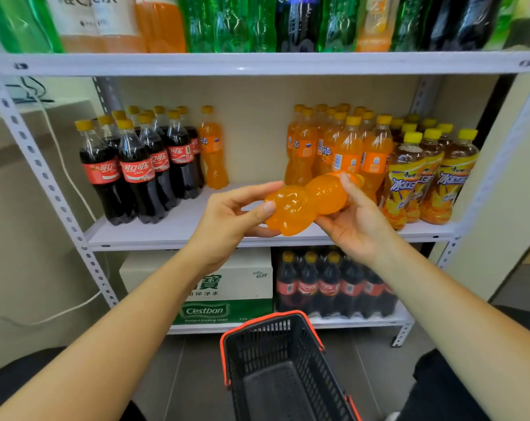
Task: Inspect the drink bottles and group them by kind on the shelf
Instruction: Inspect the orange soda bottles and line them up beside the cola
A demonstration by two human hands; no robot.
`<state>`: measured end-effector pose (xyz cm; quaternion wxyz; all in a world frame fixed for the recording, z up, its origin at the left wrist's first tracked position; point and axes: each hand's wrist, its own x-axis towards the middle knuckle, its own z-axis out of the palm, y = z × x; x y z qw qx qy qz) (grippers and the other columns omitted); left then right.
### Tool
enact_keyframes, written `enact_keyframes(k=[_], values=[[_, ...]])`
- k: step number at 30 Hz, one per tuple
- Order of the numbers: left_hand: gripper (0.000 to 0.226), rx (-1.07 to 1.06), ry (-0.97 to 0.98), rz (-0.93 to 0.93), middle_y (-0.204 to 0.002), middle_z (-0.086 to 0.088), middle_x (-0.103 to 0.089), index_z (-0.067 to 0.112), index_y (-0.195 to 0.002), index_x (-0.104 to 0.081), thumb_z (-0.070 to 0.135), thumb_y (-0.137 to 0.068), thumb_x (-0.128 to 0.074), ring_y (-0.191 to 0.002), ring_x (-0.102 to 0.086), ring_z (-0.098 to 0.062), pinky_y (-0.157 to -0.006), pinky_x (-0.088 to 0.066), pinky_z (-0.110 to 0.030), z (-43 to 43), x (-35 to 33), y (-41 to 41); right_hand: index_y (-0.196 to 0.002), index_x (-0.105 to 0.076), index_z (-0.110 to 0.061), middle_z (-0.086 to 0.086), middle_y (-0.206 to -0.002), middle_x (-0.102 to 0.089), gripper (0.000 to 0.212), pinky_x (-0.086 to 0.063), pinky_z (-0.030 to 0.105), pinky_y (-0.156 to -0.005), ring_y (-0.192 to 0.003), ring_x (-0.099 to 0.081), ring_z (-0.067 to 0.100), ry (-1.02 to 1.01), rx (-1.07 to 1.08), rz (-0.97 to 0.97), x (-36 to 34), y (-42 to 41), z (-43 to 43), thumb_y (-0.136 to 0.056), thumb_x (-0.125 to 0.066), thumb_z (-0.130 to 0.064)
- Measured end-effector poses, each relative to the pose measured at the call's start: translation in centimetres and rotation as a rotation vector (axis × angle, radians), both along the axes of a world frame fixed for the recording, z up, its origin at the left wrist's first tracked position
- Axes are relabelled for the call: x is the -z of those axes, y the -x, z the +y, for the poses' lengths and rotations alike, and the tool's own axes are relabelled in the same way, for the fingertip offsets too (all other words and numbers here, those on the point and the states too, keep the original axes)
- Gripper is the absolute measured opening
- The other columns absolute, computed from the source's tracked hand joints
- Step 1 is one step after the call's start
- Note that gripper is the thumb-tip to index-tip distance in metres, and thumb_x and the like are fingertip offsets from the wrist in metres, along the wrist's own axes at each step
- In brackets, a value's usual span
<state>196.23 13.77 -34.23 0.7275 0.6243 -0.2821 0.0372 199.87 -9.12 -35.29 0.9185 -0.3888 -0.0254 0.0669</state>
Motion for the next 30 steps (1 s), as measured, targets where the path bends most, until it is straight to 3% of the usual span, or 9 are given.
enact_keyframes(k=[4,7,11,15,19,22,26,30], values=[[0.029,0.028,-0.029,0.051,-0.114,0.003,-0.074,0.035,-0.113,-0.077,0.018,-0.091,-0.067,-0.089,-0.073,-0.016,-0.07,-0.062,-0.029,0.1,0.0,0.0,-0.131,-0.054,-0.02,0.015,-0.117,-0.075,0.06,-0.062,0.046,-0.075,-0.105,-0.074,0.034,0.016,0.021,0.0,-0.1,0.4,0.0,-0.078,-0.077,-0.035],[0.029,0.062,-0.06,0.062,-0.118,0.004,-0.073,0.033,-0.113,-0.075,0.018,-0.088,-0.075,-0.093,-0.074,-0.02,-0.073,-0.062,-0.032,0.4,0.3,-0.2,-0.134,-0.053,-0.02,0.014,-0.116,-0.075,0.064,-0.063,0.047,-0.076,-0.103,-0.075,0.033,0.042,0.04,0.007,0.0,0.4,0.0,-0.076,-0.078,-0.036],[0.05,0.05,-0.163,0.02,-0.125,0.002,-0.07,0.031,-0.113,-0.071,0.008,-0.072,-0.088,-0.088,-0.075,-0.03,-0.075,-0.061,-0.033,1.0,0.8,-0.7,-0.136,-0.051,-0.02,0.014,-0.123,-0.073,0.071,-0.062,0.052,-0.083,-0.106,-0.074,0.034,0.075,0.053,0.033,0.2,0.1,-0.1,-0.073,-0.08,-0.036],[0.063,-0.009,-0.305,-0.035,-0.129,0.007,-0.066,0.032,-0.124,-0.066,0.006,-0.072,-0.089,-0.098,-0.075,-0.027,-0.08,-0.06,-0.034,1.2,1.0,-0.8,-0.122,-0.056,-0.022,0.012,-0.117,-0.075,0.056,-0.06,0.055,-0.088,-0.108,-0.073,0.034,0.118,0.061,0.022,0.6,-0.5,-0.1,-0.074,-0.081,-0.035],[0.074,-0.035,-0.529,0.0,-0.135,0.017,-0.06,0.043,-0.139,-0.057,0.029,-0.074,-0.091,-0.108,-0.071,-0.014,-0.084,-0.06,-0.029,1.2,1.4,-1.1,-0.119,-0.061,-0.021,0.009,-0.113,-0.077,0.051,-0.062,0.052,-0.082,-0.109,-0.073,0.03,0.234,0.095,-0.027,0.6,-0.8,0.3,-0.074,-0.081,-0.034],[0.074,-0.094,-0.554,0.035,-0.124,0.015,-0.065,0.039,-0.139,-0.056,0.041,-0.072,-0.087,-0.1,-0.071,-0.008,-0.081,-0.06,-0.027,0.1,2.4,-1.3,-0.126,-0.062,-0.02,0.006,-0.116,-0.077,0.061,-0.063,0.048,-0.077,-0.106,-0.074,0.025,0.344,0.128,-0.06,0.7,-0.9,0.9,-0.071,-0.083,-0.036],[0.081,-0.345,-0.777,-0.018,-0.119,0.01,-0.067,0.039,-0.137,-0.056,0.054,-0.066,-0.091,-0.096,-0.069,-0.012,-0.085,-0.06,-0.043,-0.7,3.9,-2.6,-0.128,-0.062,-0.023,0.0,-0.116,-0.076,0.065,-0.064,0.048,-0.081,-0.105,-0.074,0.022,0.523,0.199,-0.104,0.7,-1.4,2.1,-0.07,-0.086,-0.037],[0.077,-0.599,-0.99,-0.084,-0.105,0.021,-0.064,0.043,-0.129,-0.057,0.073,-0.062,-0.079,-0.093,-0.063,-0.011,-0.074,-0.049,-0.035,-1.2,4.7,-4.4,-0.127,-0.062,-0.023,0.0,-0.117,-0.074,0.054,-0.063,0.048,-0.083,-0.106,-0.072,0.022,0.623,0.22,-0.148,0.4,-2.7,3.6,-0.079,-0.085,-0.031]])
